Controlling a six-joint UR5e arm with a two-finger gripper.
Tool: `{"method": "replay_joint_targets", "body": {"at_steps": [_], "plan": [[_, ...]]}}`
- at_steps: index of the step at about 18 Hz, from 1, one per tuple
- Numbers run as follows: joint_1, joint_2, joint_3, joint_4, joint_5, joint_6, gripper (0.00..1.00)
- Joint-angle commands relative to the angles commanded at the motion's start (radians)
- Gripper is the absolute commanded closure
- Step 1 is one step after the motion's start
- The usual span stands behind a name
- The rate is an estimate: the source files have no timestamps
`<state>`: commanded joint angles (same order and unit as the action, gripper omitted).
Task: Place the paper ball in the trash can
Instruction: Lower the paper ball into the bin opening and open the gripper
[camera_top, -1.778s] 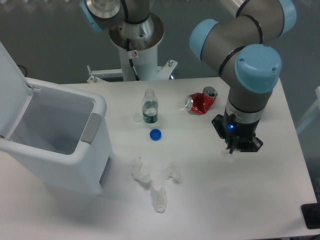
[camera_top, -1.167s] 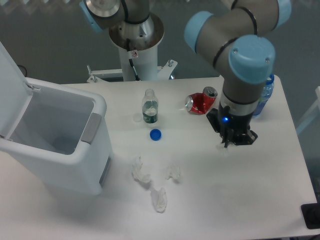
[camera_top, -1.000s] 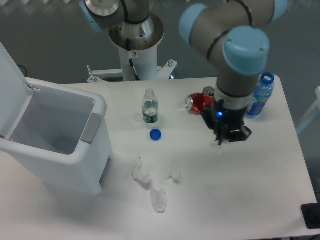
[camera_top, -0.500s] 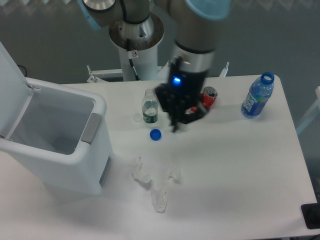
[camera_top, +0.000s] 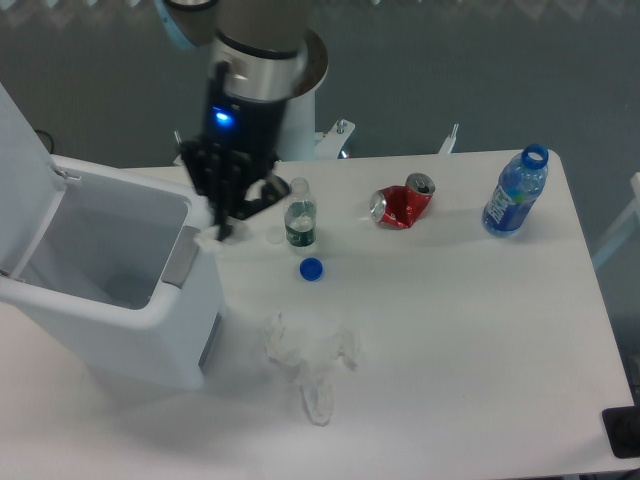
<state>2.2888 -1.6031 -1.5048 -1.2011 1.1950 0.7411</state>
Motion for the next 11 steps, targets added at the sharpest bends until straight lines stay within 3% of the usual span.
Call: {"method": "replay_joint_targets", "body": {"at_steps": [4,6,9,10,11], "plan": [[-0.035,0.002,-0.006,0.002,-0.008,-0.008,1.00],[-0.063,-0.009,-0.006,0.009,-0.023,-0.008,0.85],[-0.098,-0.034,-0.011,0.017,-0.080,0.000,0.45],[-0.103,-0.041,-0.011,0.015,-0.101,0.000,0.28],[-0.104,-0.046,-0.011,0.017,-0.107,-0.005,0.00]]}}
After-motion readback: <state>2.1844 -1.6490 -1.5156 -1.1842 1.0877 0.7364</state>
